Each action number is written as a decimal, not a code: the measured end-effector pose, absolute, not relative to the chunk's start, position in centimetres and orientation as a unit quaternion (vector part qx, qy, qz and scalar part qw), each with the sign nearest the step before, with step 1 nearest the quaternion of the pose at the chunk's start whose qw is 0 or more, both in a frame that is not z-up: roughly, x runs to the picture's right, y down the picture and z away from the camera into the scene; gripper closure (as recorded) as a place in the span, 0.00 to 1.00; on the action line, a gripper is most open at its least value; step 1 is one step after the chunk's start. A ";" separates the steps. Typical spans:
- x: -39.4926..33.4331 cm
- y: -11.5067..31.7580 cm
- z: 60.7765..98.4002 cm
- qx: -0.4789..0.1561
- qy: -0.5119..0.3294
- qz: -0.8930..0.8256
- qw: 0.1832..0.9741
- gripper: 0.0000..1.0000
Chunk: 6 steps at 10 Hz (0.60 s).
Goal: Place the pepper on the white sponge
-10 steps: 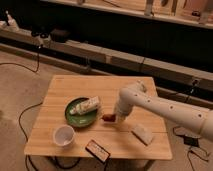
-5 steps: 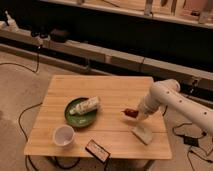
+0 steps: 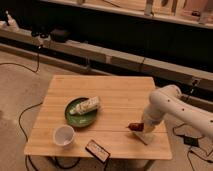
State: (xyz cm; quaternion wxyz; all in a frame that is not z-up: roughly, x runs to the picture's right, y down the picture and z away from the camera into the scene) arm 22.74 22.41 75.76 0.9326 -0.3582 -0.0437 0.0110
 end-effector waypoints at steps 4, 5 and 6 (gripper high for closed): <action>23.8 22.9 76.1 -0.355 -0.015 0.017 0.935 0.70; 23.9 22.8 76.3 -0.350 -0.016 0.022 0.936 0.69; 24.0 22.8 76.4 -0.348 -0.017 0.025 0.937 0.65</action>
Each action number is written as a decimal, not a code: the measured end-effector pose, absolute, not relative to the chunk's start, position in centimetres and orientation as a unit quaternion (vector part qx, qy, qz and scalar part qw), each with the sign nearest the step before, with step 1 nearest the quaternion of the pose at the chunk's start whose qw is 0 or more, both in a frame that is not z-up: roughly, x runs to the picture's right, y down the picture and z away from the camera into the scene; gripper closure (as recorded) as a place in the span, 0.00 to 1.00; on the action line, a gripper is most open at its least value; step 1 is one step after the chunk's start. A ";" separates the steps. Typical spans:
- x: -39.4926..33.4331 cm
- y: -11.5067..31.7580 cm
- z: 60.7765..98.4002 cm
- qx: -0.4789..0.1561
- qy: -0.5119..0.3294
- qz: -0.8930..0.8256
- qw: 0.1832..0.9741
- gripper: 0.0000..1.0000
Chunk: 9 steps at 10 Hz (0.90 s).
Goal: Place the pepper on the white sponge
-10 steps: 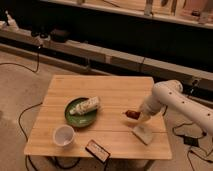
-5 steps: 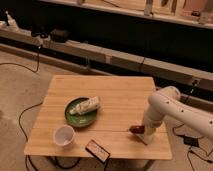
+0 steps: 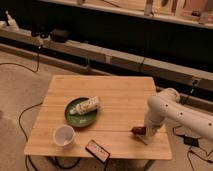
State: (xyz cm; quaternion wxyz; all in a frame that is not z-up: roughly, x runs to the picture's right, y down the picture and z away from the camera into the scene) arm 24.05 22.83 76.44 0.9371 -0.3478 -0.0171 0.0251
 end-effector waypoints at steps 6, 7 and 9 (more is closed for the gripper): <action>24.1 22.9 77.3 -0.343 -0.027 0.024 0.938 0.33; 24.1 22.7 77.4 -0.341 -0.029 0.024 0.939 0.33; 24.1 22.6 77.5 -0.339 -0.029 0.025 0.940 0.33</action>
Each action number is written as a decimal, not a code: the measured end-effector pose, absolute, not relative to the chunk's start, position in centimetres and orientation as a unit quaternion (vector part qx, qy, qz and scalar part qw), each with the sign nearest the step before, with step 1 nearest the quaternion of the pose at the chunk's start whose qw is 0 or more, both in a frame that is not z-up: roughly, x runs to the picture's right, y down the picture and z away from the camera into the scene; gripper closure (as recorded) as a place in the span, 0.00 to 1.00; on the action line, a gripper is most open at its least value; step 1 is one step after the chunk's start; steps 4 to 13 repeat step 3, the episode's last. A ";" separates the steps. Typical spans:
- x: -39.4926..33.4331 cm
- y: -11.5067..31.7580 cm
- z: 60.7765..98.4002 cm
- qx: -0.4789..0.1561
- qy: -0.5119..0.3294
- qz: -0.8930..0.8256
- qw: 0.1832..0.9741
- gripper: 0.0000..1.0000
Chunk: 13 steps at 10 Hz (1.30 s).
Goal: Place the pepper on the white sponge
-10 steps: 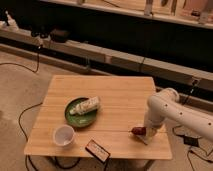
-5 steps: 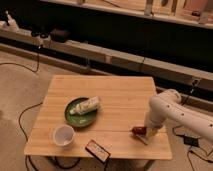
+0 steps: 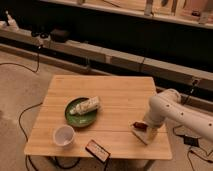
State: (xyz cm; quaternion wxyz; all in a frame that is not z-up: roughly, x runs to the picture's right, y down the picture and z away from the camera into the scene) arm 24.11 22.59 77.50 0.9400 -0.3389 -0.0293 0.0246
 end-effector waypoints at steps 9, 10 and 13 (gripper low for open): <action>24.5 22.0 77.1 -0.330 -0.028 0.031 0.943 0.33; 24.5 22.0 77.1 -0.330 -0.028 0.031 0.943 0.33; 24.5 22.0 77.1 -0.330 -0.028 0.031 0.943 0.33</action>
